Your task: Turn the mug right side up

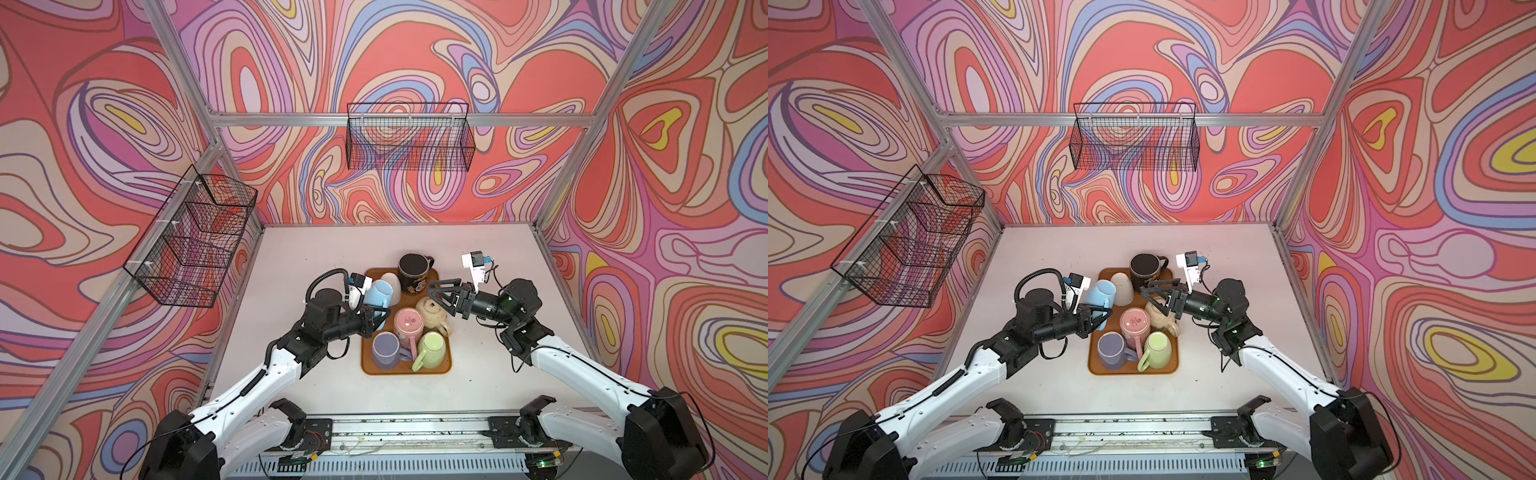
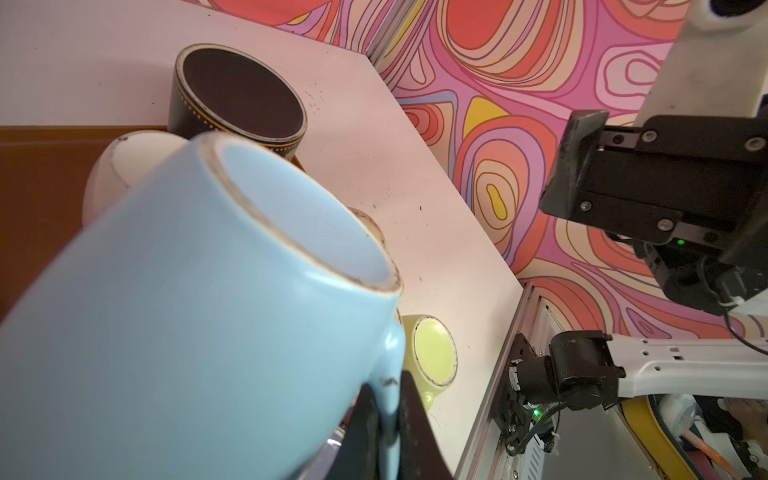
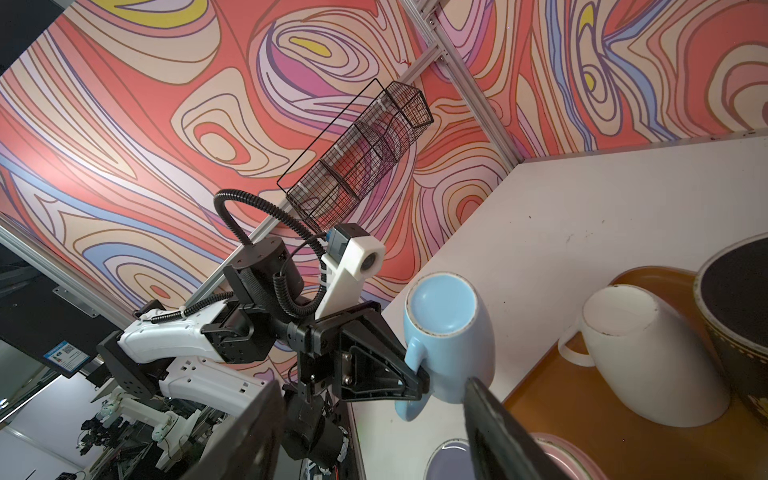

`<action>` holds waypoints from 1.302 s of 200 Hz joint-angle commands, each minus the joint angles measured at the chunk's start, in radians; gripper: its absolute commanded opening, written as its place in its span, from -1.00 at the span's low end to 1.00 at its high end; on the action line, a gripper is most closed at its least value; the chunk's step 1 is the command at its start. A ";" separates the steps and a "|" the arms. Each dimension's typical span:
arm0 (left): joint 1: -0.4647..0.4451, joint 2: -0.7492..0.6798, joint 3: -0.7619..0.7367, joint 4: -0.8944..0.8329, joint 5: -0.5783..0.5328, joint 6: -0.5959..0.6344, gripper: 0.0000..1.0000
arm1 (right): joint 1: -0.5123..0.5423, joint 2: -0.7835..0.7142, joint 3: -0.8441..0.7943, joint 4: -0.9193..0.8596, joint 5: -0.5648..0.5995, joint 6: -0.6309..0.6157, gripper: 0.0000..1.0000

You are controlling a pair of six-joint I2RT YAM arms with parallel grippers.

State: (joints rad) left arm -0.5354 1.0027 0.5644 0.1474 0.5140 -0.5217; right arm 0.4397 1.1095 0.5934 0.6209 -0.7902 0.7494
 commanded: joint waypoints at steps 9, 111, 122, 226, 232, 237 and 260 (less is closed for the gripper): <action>0.023 -0.002 -0.033 0.225 -0.028 0.005 -1.00 | -0.003 0.007 -0.020 0.026 -0.027 -0.015 0.40; 0.075 0.317 -0.117 0.722 0.023 -0.170 -1.00 | -0.006 0.034 -0.037 0.018 -0.058 -0.043 0.40; 0.075 0.346 -0.125 0.764 0.027 -0.180 -1.00 | -0.005 0.039 -0.035 0.014 -0.063 -0.049 0.41; 0.075 0.654 -0.180 1.164 0.050 -0.287 -1.00 | -0.009 0.075 -0.010 -0.018 -0.099 -0.070 0.40; 0.075 0.669 -0.181 1.178 0.053 -0.292 -1.00 | -0.009 0.077 -0.011 -0.018 -0.100 -0.071 0.40; 0.075 0.684 -0.183 1.193 0.054 -0.295 -1.00 | -0.009 0.079 -0.012 -0.017 -0.100 -0.070 0.41; 0.075 0.720 -0.198 1.215 0.054 -0.298 -1.00 | -0.009 0.084 -0.010 -0.015 -0.101 -0.070 0.41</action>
State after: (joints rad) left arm -0.4629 1.6974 0.3832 1.1839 0.5526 -0.8059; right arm 0.4370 1.1873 0.5682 0.6117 -0.8753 0.6922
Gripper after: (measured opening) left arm 0.101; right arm 0.702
